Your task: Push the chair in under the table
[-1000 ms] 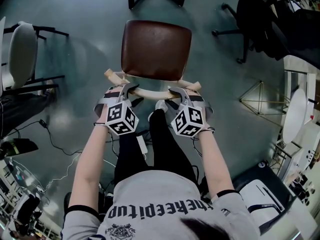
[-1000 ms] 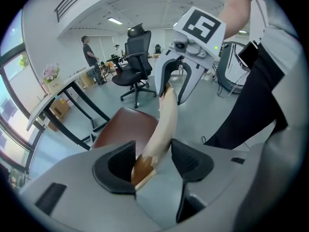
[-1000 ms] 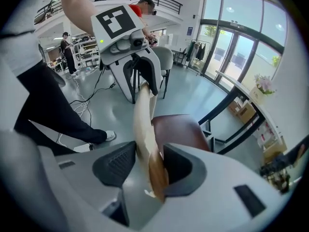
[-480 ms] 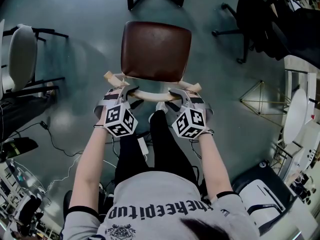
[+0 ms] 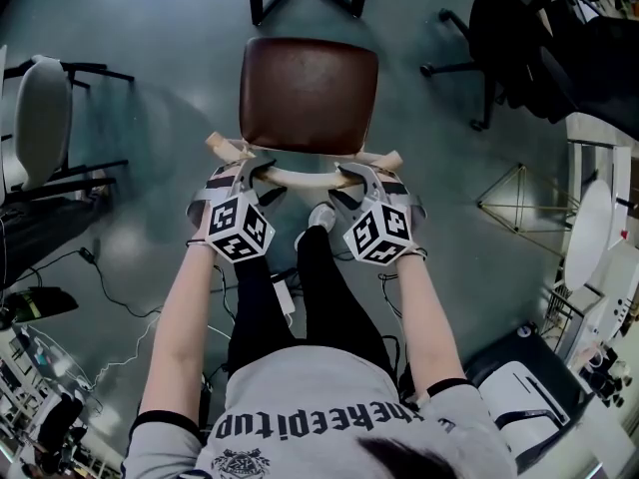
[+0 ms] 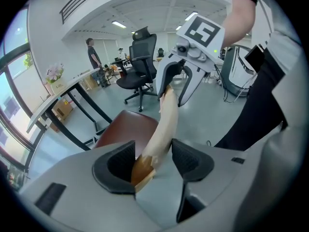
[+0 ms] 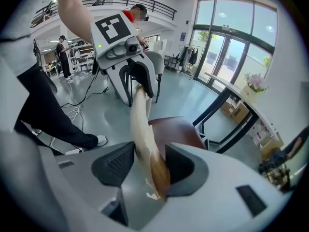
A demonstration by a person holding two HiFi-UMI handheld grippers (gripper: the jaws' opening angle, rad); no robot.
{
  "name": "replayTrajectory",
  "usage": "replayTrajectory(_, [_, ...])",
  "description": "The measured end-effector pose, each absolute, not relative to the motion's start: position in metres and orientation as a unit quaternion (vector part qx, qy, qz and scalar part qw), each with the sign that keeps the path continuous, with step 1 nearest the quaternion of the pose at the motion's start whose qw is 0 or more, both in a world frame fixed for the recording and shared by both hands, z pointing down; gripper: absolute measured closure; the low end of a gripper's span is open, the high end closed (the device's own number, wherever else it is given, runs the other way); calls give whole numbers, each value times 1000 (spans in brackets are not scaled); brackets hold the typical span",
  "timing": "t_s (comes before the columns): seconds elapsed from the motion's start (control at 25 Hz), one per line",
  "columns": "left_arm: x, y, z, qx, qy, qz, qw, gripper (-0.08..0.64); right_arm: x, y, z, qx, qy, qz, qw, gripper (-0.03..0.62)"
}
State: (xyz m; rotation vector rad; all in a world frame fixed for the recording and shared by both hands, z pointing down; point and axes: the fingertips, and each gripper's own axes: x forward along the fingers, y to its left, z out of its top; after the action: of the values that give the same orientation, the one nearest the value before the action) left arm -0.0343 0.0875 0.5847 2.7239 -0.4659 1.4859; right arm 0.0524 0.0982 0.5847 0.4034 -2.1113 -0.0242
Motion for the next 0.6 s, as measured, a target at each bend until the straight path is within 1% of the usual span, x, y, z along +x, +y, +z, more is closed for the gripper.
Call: replayTrajectory(0.6, [-33,60,587,861,-152,485,10,305,54,72,584,157,-870,-19,467,390])
